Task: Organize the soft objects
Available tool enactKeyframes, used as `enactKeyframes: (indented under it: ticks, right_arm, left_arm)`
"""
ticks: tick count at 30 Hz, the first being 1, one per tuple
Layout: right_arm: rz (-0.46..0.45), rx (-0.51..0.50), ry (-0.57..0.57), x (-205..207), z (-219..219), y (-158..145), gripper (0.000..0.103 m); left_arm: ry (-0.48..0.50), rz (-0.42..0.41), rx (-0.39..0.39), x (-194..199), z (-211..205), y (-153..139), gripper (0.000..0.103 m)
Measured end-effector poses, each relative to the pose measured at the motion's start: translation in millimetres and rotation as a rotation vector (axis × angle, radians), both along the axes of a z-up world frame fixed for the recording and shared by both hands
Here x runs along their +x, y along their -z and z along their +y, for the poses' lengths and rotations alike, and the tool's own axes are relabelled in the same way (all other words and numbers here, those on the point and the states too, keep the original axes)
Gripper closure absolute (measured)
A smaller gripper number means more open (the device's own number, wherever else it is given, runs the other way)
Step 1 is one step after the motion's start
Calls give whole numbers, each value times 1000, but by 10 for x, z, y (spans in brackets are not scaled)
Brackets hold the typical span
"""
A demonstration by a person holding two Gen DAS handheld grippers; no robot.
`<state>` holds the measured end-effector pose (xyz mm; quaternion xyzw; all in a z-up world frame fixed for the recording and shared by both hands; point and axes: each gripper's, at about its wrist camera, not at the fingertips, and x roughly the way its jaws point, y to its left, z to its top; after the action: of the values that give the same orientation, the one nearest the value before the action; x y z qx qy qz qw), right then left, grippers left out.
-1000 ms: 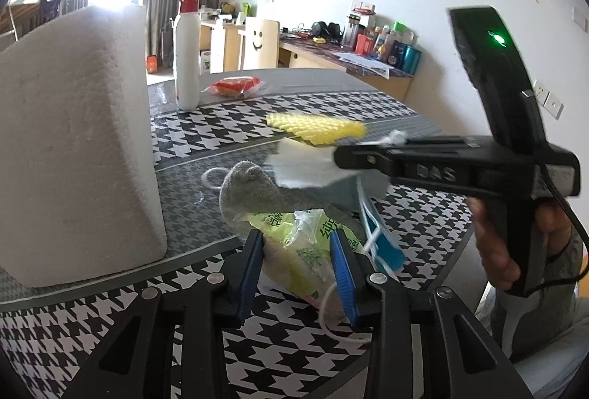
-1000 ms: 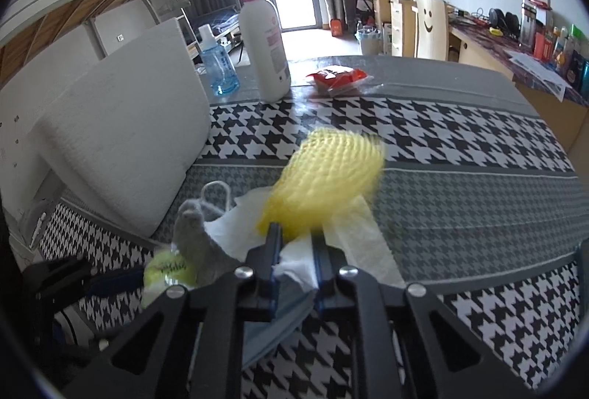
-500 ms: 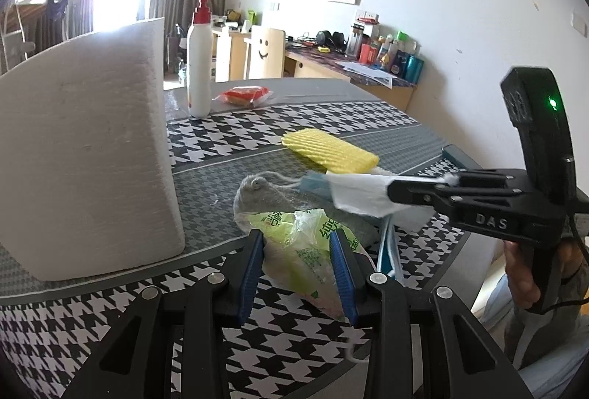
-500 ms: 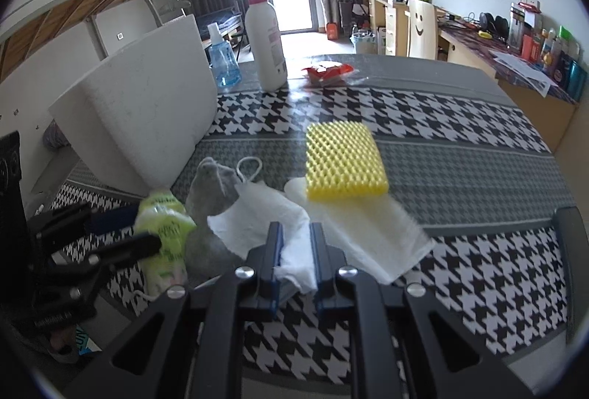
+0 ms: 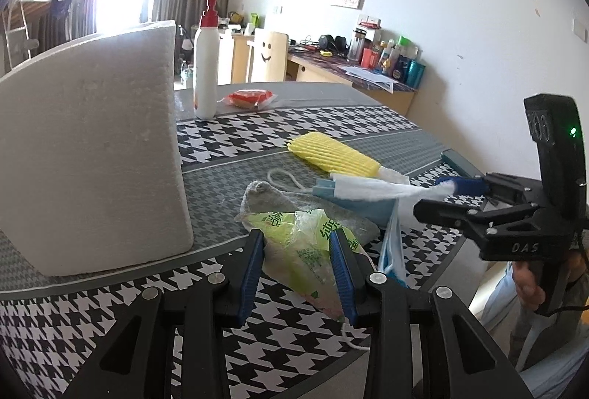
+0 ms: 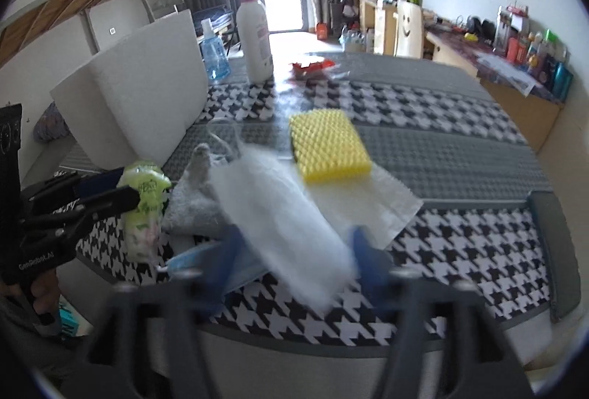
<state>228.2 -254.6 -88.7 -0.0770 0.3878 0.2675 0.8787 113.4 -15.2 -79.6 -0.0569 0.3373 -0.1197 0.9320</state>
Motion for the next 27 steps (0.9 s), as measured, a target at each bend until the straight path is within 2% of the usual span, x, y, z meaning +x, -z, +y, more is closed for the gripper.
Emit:
enactKeyframes:
  ticks: [9, 14, 17, 22, 27]
  right_arm:
    - [-20, 9, -18, 85, 36, -46, 27]
    - [1, 104, 16, 296, -43, -173, 27]
    - [3, 68, 55, 480, 29, -143, 28]
    - [62, 29, 67, 727, 139, 26, 40]
    - [118, 17, 102, 891, 126, 158, 48]
  left_arm:
    - [3, 9, 5, 4, -26, 29, 65]
    - [0, 7, 2, 18, -33, 25, 65]
    - [4, 11, 1, 39, -52, 34, 65]
    - [0, 12, 6, 60, -60, 44, 65]
    - [-3, 9, 11, 73, -51, 53, 65]
